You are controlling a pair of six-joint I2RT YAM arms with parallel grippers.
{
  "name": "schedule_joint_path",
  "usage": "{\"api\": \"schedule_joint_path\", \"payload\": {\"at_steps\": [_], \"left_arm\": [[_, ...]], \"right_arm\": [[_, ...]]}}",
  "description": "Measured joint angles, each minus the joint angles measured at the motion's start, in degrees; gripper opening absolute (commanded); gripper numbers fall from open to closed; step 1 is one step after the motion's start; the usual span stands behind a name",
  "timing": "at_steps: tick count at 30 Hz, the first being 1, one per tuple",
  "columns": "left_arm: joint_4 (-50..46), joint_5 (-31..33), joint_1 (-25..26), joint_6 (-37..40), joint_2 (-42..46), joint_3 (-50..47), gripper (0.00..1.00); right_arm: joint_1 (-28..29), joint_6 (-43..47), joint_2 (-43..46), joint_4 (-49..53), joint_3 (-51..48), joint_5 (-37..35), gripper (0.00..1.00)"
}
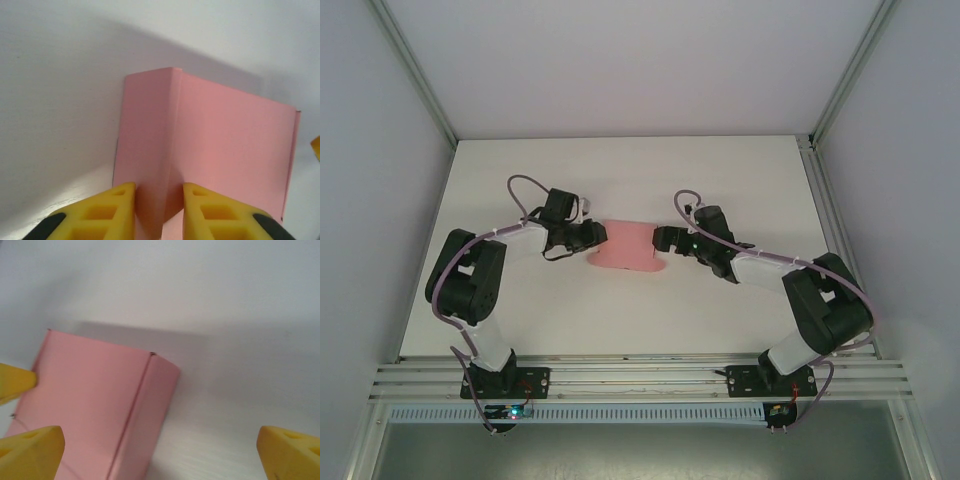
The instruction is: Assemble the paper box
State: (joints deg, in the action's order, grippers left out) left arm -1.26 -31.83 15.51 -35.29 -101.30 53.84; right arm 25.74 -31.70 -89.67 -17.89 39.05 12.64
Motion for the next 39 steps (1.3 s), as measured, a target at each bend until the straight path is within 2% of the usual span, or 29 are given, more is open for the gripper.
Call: {"api": "schedule_joint_path", "payload": {"at_steps": [3, 7, 21, 23, 25, 27, 29, 32, 33, 35, 36, 37, 39], "left_arm": [[4.35, -3.56, -1.07, -0.28, -0.02, -2.36, 0.16], [10.32, -7.50, -2.08, -1.84, -0.22, -5.40, 0.16], [30.99, -17.66, -3.02, -10.67, -3.61, -12.98, 0.15], [31.65, -17.92, -3.10, -11.10, -3.82, -12.98, 0.17], [32.00, -18.01, -3.21, -11.30, -3.82, -12.98, 0.20], [31.91, -17.88, -3.26, -10.64, -3.72, -12.96, 0.22], [31.65, -17.42, -3.26, -9.55, -3.32, -12.96, 0.24], [31.06, -17.18, -3.26, -7.67, -2.12, -12.87, 0.34], [30.88, -17.25, -3.26, -6.99, -1.79, -12.57, 0.43], [30.88, -17.31, -3.26, -5.64, -0.70, -12.24, 0.71], [30.64, -17.20, -3.26, -4.83, 0.33, -12.24, 0.89], [30.03, -16.98, -3.26, -3.34, 1.75, -12.22, 1.00], [26.75, -14.71, -3.06, 1.22, 5.66, -11.58, 1.00]], "right_arm": [[-1.49, -1.66, -2.14, -2.97, -0.20, 5.46, 0.98], [-3.15, -4.26, -6.27, -5.14, -0.20, 12.55, 0.98], [-4.00, -9.01, -9.20, -8.66, 0.96, 23.54, 0.96], [-4.00, -9.64, -9.27, -9.66, 0.96, 25.22, 0.92], [-4.00, -11.21, -9.53, -11.80, 0.96, 27.15, 0.79], [-4.00, -13.29, -9.73, -14.03, 0.96, 29.00, 0.58], [-4.00, -15.06, -9.77, -15.96, 0.98, 30.34, 0.43], [-4.11, -16.90, -9.62, -16.98, 1.18, 31.32, 0.39], [-4.11, -16.98, -9.38, -16.41, 1.33, 31.71, 0.40], [-4.11, -16.11, -8.00, -13.20, 2.03, 31.61, 0.40], [-4.11, -15.69, -7.02, -11.47, 2.32, 31.28, 0.40], [-4.11, -15.39, -5.66, -9.64, 2.56, 30.71, 0.39], [-4.28, -15.50, -2.45, -6.21, 2.78, 29.16, 0.38]]}}
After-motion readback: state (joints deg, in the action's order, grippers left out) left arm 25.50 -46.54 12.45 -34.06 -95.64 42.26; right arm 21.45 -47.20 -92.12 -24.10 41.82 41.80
